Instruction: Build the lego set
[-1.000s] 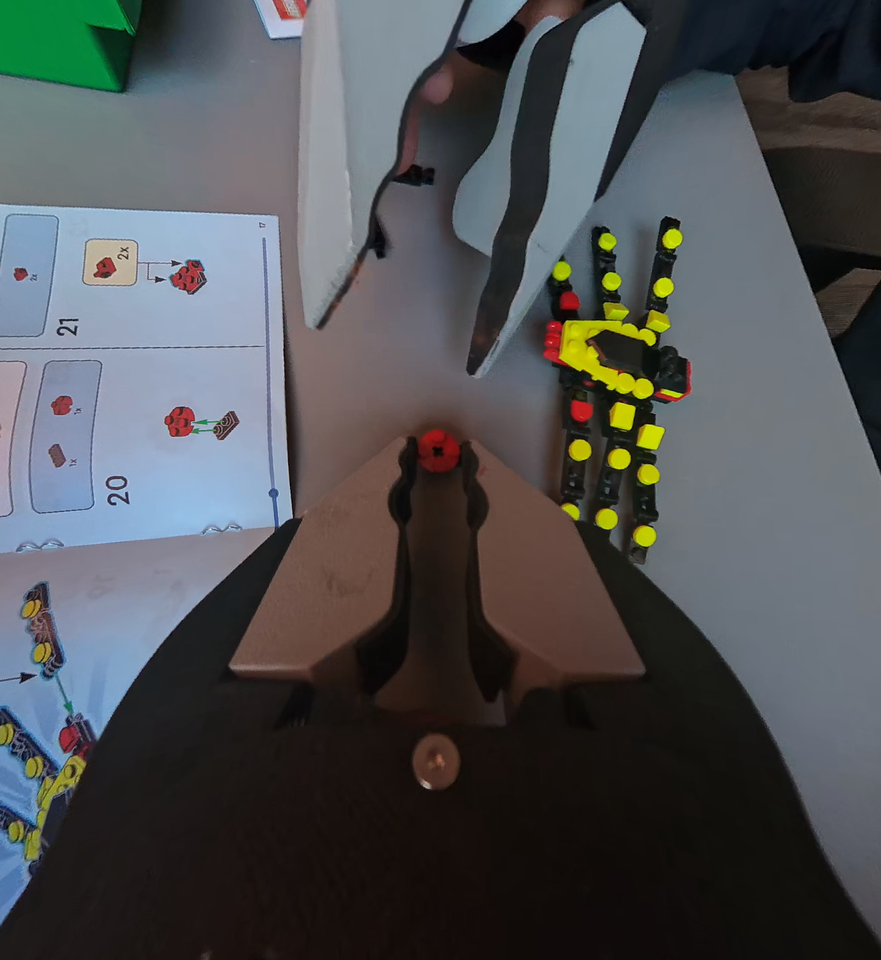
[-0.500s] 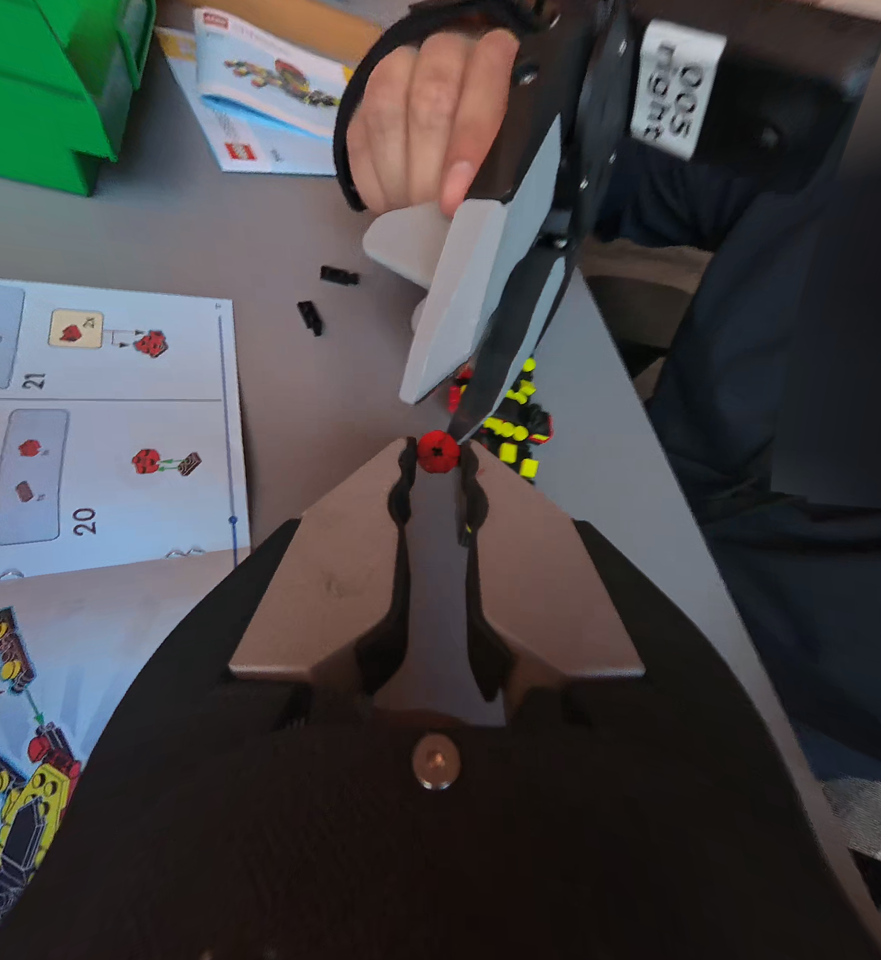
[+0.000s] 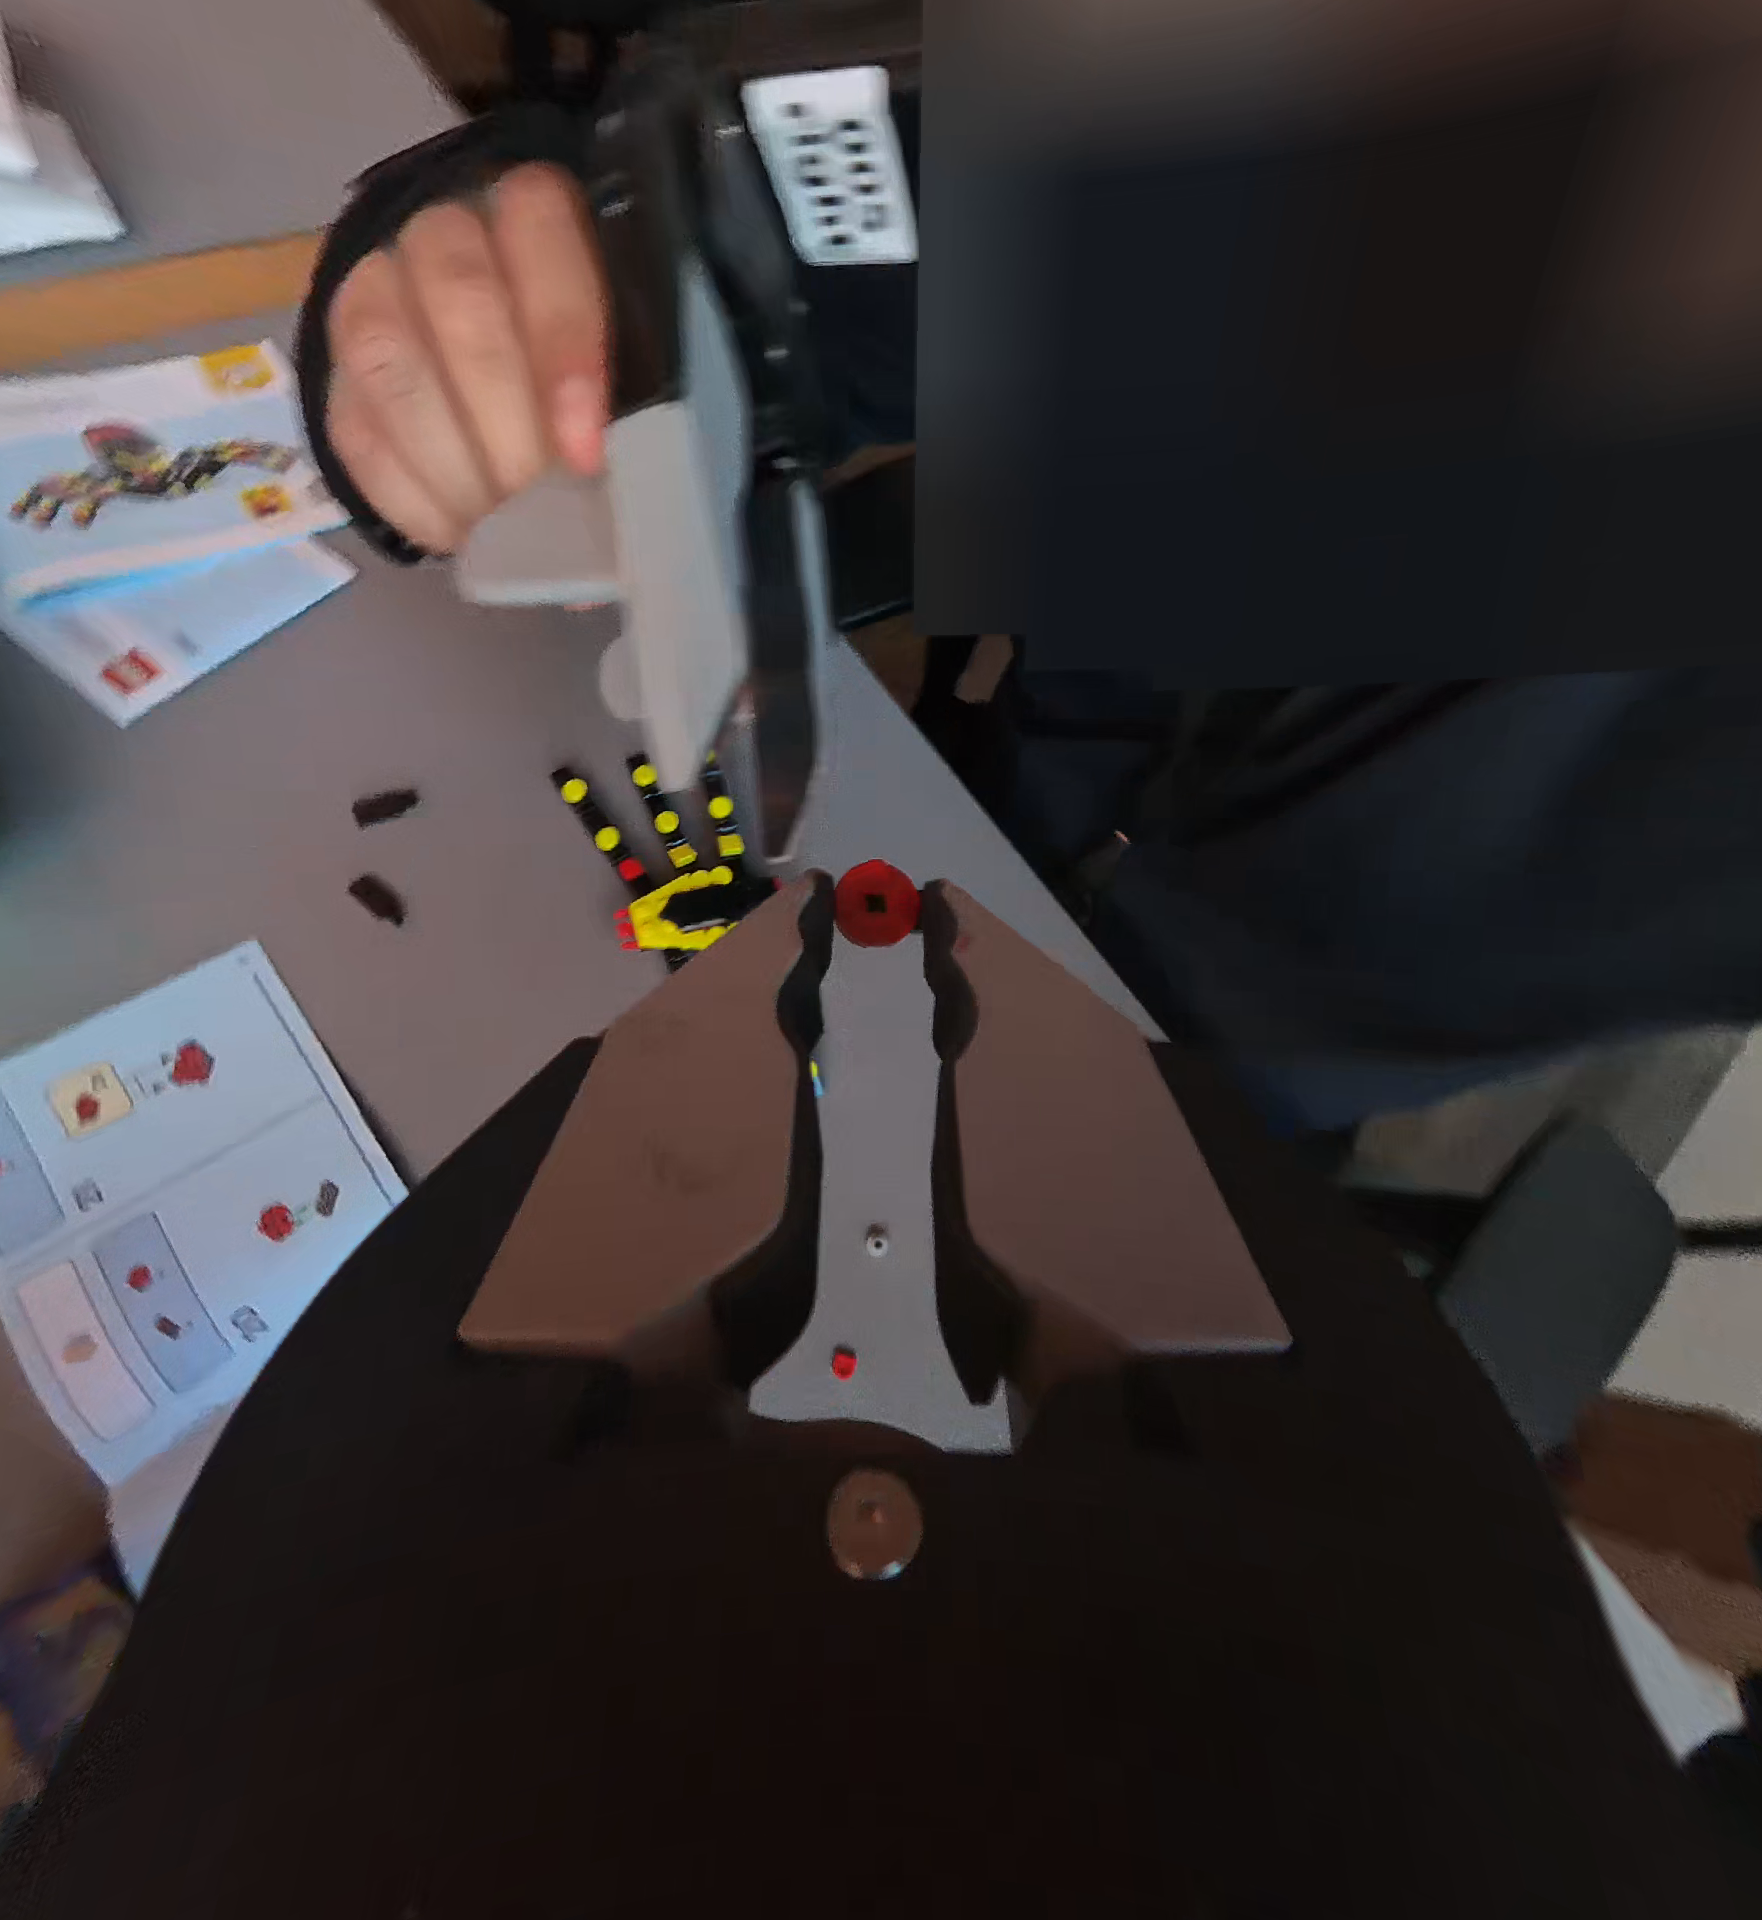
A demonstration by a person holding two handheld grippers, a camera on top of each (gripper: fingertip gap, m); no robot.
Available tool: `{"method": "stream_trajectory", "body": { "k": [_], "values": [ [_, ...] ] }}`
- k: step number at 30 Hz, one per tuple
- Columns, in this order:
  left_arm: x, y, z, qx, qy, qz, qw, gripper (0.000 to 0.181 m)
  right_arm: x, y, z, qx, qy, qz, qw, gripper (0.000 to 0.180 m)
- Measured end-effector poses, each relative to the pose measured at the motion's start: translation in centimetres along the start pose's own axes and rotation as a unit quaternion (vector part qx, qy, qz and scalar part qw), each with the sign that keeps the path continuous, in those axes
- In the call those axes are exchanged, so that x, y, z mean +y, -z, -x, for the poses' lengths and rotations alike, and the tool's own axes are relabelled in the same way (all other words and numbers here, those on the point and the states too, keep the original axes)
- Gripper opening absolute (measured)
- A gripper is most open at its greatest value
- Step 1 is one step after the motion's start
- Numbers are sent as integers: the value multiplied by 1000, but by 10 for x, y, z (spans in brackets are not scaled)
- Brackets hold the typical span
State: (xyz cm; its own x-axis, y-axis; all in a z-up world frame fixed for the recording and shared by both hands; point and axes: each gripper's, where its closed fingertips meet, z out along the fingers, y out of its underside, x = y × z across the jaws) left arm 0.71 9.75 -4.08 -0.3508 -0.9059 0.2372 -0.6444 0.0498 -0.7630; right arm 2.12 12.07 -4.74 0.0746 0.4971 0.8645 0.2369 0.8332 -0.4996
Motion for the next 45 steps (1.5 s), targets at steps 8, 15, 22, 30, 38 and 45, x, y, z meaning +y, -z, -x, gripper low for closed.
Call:
{"method": "stream_trajectory", "body": {
  "k": [8, 15, 22, 30, 38, 45],
  "values": [
    [-69, 32, -38, 41, -69, 83, 993, 14, -58, 26, -51, 54, -11, -30, 998, 38],
    [-116, 43, -49, 69, -91, 74, 991, 14, -94, 32, -89, 106, 62, -15, 992, 41],
    [-143, 60, -47, 68, -110, 37, 991, 14, -107, 40, -128, 143, 120, -26, 982, 39],
    [-140, 61, -40, 84, -107, 25, 990, 14, -117, 31, -137, 138, 156, -51, 977, 35],
    [-134, 56, -31, 93, -97, 35, 990, 14, -99, 15, -128, 127, 198, -24, 972, 8],
    [-132, 60, -24, 74, -92, 26, 993, 14, -91, 9, -133, 138, 182, -10, 974, 6]
  ]
}}
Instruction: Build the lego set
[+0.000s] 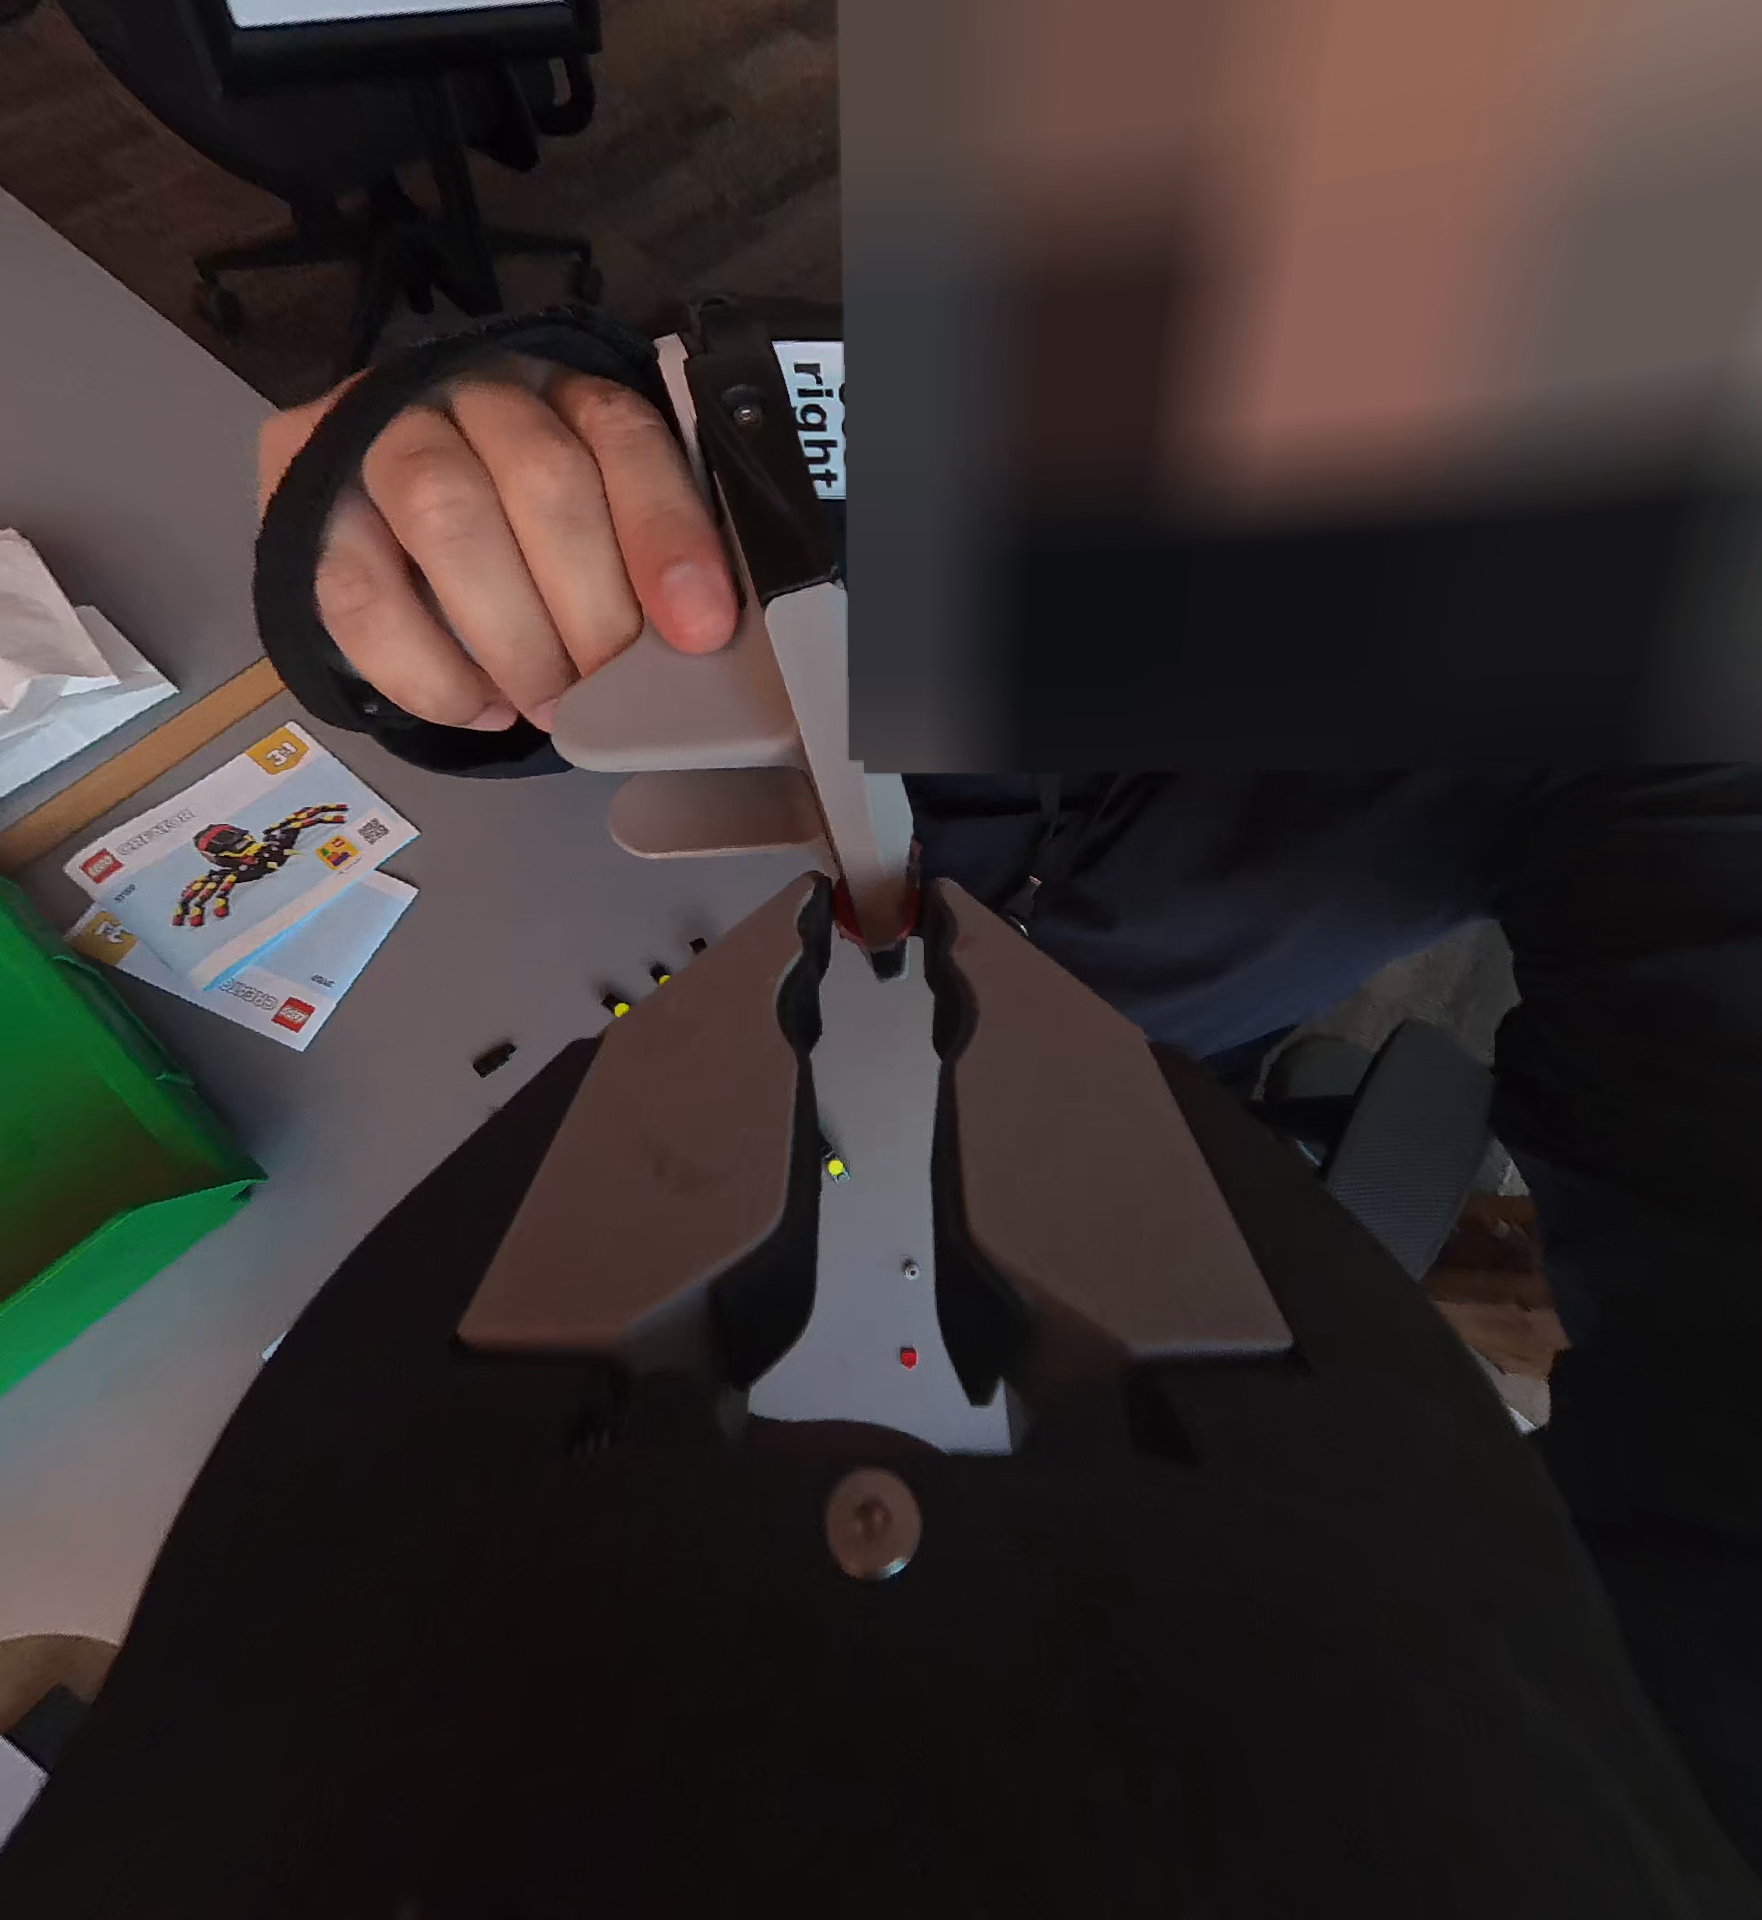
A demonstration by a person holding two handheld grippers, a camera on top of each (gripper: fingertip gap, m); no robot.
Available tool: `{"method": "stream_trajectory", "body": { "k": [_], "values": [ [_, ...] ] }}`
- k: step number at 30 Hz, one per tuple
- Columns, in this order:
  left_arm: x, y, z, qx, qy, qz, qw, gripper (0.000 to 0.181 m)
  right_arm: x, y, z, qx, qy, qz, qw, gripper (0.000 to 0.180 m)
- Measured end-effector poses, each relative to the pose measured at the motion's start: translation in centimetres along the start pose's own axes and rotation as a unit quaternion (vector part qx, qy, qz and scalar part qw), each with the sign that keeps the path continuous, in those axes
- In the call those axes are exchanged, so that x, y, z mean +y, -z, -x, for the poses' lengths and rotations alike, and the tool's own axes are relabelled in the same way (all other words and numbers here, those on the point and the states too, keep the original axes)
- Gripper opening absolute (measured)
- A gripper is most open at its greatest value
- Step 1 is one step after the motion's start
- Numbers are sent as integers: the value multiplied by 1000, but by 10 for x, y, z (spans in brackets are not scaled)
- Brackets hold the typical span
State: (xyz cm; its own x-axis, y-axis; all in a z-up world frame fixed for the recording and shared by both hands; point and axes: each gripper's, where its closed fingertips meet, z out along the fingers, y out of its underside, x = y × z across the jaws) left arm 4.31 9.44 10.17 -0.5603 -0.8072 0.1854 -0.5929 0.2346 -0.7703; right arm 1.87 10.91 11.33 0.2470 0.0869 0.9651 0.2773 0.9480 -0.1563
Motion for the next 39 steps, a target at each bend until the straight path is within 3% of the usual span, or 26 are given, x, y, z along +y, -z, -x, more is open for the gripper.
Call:
{"method": "stream_trajectory", "body": {
  "k": [6, 11, 13, 17, 22, 27, 32, 34, 39],
  "values": [
    [9, 5, 5, -59, -3, -10, 998, 16, 8, -7, 7, -27, -51, -2, 998, 6],
    [19, 15, 18, -201, -59, -17, 978, 26, 18, -12, 16, -56, -89, 0, 994, 6],
    [20, 14, 20, -278, -108, -25, 954, 27, 22, -14, 18, -64, -104, 1, 992, 6],
    [27, 24, 21, -441, -180, -58, 877, 21, 29, -18, 23, -79, -141, -5, 987, 6],
    [55, 24, 28, -543, -179, -49, 819, 20, 42, -28, 49, -125, -203, 2, 971, 5],
    [94, 15, 33, -596, -137, -35, 790, 5, 46, -28, 80, -171, -293, -5, 941, 6],
    [126, -14, 40, -577, -61, -131, 804, 9, 37, -17, 116, -191, -335, -21, 922, 6],
    [135, -35, 36, -537, -37, -174, 824, 7, 42, -13, 137, -200, -324, -2, 925, 6],
    [172, -53, 44, -520, 53, -196, 829, 8, 50, -6, 178, -241, -349, 23, 905, 7]
  ]
}}
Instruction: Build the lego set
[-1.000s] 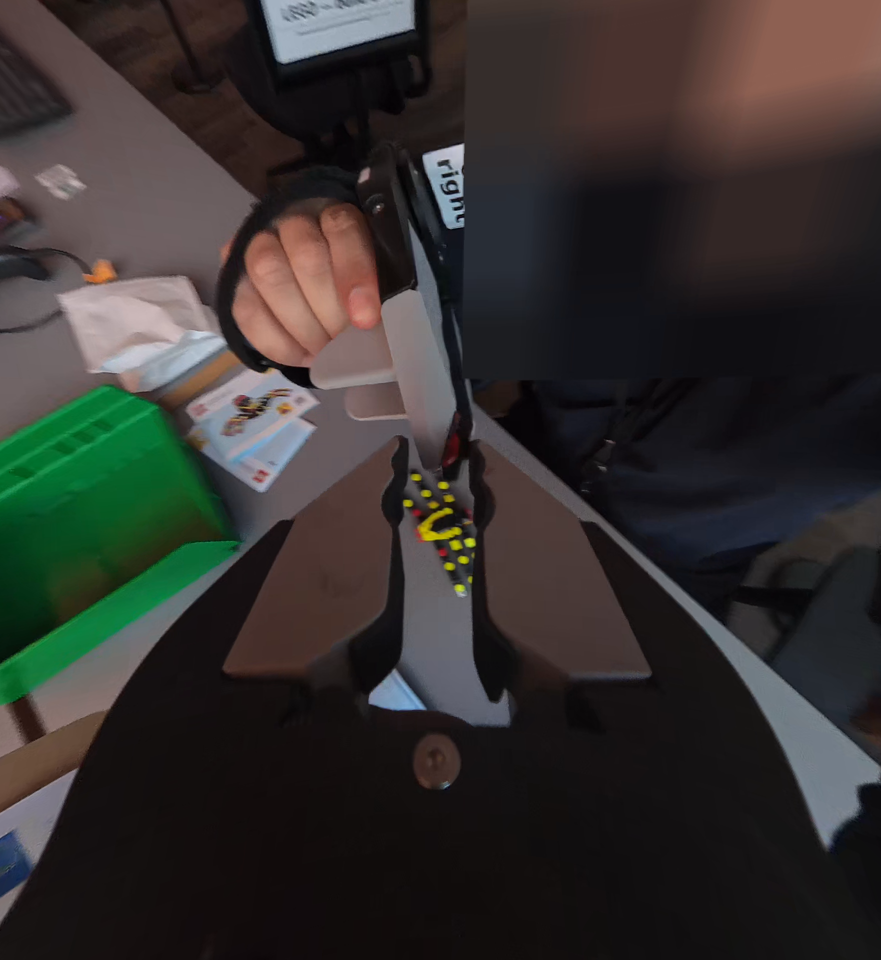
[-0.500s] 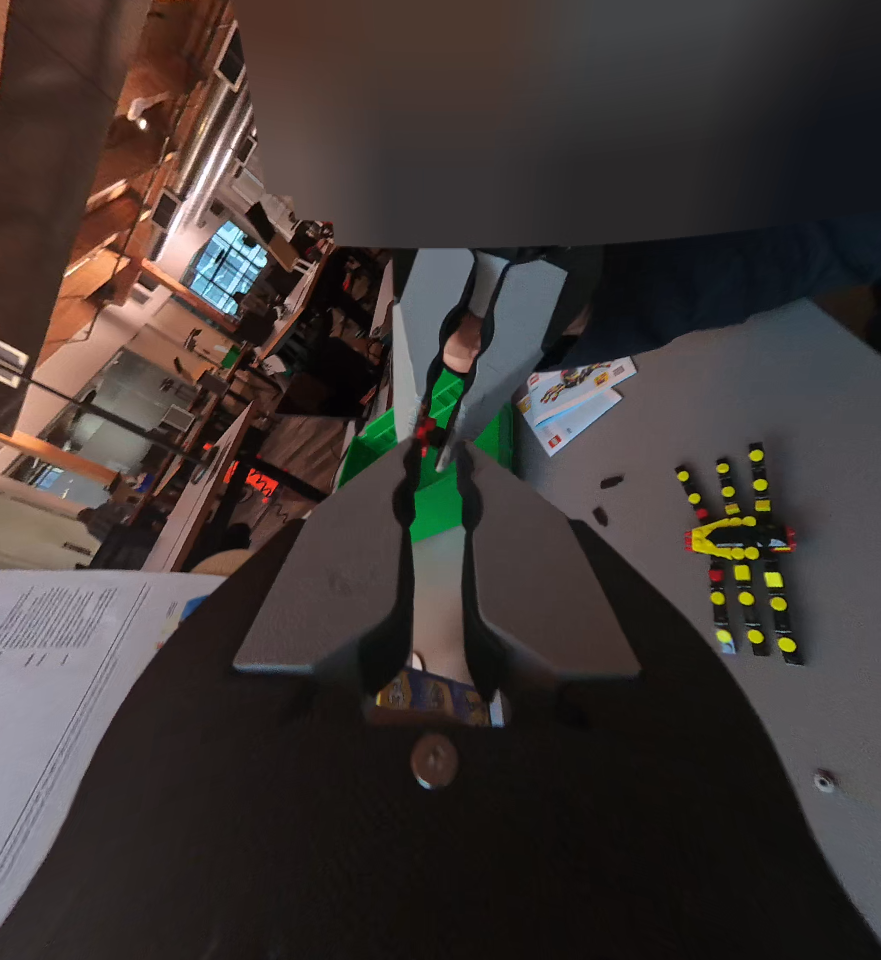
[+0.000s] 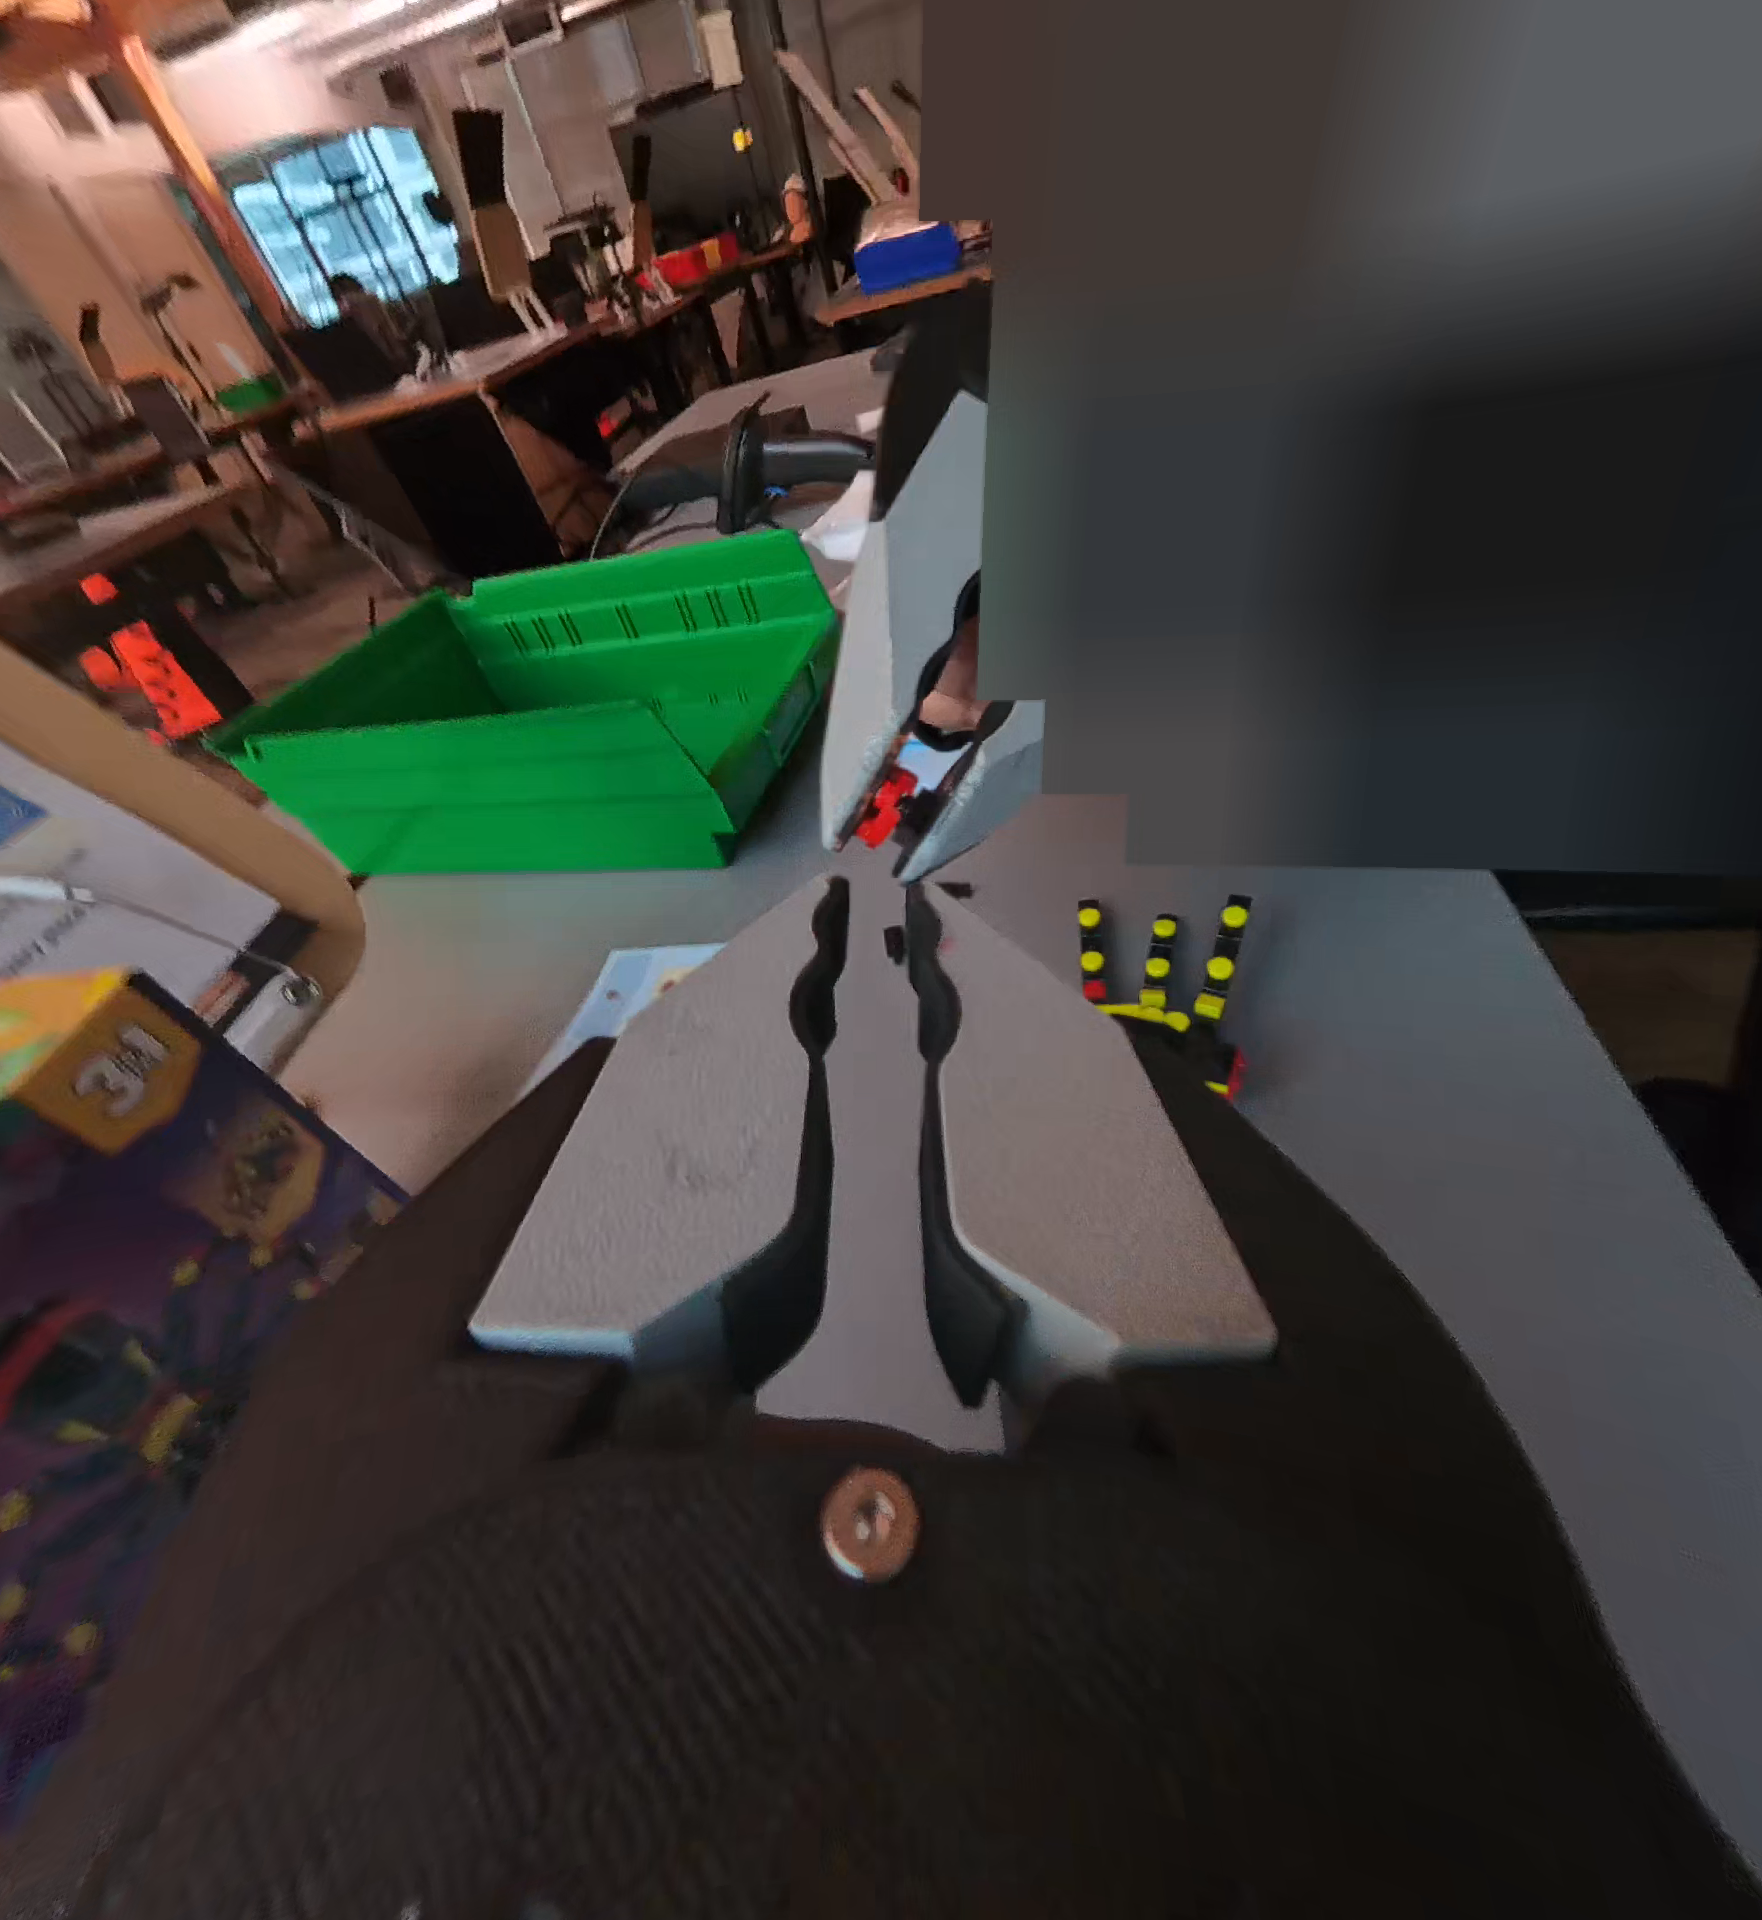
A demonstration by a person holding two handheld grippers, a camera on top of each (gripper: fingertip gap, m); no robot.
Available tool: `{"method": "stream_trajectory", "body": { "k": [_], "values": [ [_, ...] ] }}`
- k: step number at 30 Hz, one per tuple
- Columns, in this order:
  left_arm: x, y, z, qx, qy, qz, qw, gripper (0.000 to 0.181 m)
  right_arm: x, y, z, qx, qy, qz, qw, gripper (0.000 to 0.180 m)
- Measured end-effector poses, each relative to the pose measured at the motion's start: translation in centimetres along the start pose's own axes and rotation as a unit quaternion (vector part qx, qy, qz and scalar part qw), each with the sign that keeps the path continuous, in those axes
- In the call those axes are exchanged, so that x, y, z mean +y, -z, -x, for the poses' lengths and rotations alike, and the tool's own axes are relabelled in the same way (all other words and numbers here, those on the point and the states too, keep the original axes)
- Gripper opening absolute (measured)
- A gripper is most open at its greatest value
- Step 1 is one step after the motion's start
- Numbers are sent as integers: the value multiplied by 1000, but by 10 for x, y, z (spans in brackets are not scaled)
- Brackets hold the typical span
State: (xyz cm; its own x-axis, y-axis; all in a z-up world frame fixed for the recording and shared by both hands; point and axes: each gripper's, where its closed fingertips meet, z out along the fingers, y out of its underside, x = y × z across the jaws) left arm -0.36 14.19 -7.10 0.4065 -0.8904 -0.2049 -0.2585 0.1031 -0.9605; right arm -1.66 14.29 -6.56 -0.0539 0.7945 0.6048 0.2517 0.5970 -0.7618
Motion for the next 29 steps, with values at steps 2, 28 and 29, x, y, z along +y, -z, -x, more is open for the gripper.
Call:
{"method": "stream_trajectory", "body": {
  "k": [2, 28, 29],
  "values": [
    [10, -2, -6, 28, 78, -1, 997, 5, 9, -3, 3, -9, -21, 4, 1000, 7],
    [-3, 7, -28, 230, 414, -112, 874, 13, -13, -3, 23, -39, -45, -137, 989, 6],
    [-4, 6, -28, 230, 419, -116, 871, 13, -14, -3, 23, -40, -49, -142, 988, 7]
  ]
}}
